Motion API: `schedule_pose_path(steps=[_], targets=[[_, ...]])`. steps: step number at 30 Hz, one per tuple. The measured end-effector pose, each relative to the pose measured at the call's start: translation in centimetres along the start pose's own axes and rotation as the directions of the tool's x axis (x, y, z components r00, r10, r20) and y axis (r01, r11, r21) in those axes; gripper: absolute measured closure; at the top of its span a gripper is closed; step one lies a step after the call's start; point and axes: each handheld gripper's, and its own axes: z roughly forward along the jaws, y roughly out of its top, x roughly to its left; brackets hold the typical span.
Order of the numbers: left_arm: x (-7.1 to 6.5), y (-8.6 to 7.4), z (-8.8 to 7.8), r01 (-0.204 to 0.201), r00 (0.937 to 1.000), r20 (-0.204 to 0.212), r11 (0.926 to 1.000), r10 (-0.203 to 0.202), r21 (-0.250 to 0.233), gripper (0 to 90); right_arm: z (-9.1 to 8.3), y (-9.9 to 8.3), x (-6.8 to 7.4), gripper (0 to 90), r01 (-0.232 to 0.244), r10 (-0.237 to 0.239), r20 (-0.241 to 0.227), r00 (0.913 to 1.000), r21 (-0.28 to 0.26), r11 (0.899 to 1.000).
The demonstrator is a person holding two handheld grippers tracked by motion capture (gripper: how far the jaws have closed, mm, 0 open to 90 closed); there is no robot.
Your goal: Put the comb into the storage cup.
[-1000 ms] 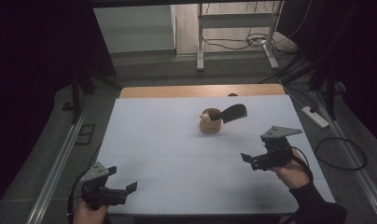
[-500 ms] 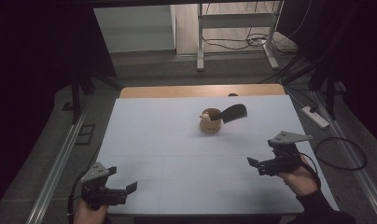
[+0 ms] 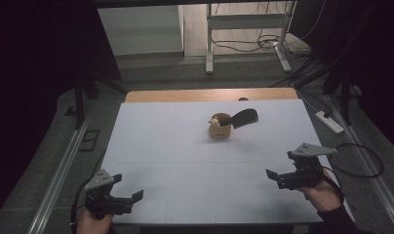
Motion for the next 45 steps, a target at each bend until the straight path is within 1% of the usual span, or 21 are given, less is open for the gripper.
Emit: schedule_pose_path(steps=[6,13,20,25,31,39,45], targets=[[0.0,0.0,0.0,0.001,1.0,0.001,1.0,-0.001,-0.001,0.0,-0.4,-0.8,-0.1,0.0,-0.013,0.014,-0.003,0.9999,0.014,1.0],[0.0,0.0,0.0,0.003,1.0,0.002,1.0,-0.003,-0.001,0.0,-0.9,-1.6,-0.3,0.0,-0.019,0.019,0.01,0.9998,0.025,1.0],[0.0,0.0,0.0,0.004,1.0,0.001,1.0,-0.004,-0.001,0.0,-1.5,-2.4,-0.6,0.0,-0.018,0.017,0.045,0.9989,0.034,0.999],[0.0,0.0,0.0,0.004,1.0,0.001,1.0,-0.004,-0.001,0.0,-2.0,-3.0,-0.8,0.0,-0.04,0.038,0.064,0.9972,0.03,0.999],[0.0,0.0,0.0,0.005,1.0,0.001,1.0,-0.005,-0.002,0.0,-2.5,-3.5,-0.9,0.0,-0.046,0.043,0.092,0.9948,0.034,0.998],[0.1,0.0,0.0,0.005,1.0,0.002,1.0,-0.005,-0.002,0.0,-3.1,-4.2,-1.1,0.0,-0.068,0.063,0.113,0.9916,0.037,0.997],[0.1,0.0,-0.1,0.006,1.0,0.003,1.0,-0.006,-0.004,0.0,-3.5,-4.8,-1.2,0.0,-0.074,0.067,0.13,0.9892,0.046,0.996]])
